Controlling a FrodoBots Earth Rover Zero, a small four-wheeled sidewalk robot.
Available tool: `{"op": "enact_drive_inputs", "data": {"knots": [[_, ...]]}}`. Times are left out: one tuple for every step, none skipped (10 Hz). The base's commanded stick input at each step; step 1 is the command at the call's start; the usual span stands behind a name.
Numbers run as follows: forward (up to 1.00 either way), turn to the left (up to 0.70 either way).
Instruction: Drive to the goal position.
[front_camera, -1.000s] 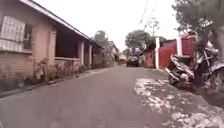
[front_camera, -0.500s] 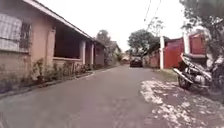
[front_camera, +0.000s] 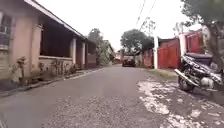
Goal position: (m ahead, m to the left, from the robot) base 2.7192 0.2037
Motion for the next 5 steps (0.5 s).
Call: {"op": "enact_drive_inputs", "data": {"knots": [[0.70,0.07],[0.70,0.07],[0.70,0.07],[0.70,0.07],[0.70,0.07]]}}
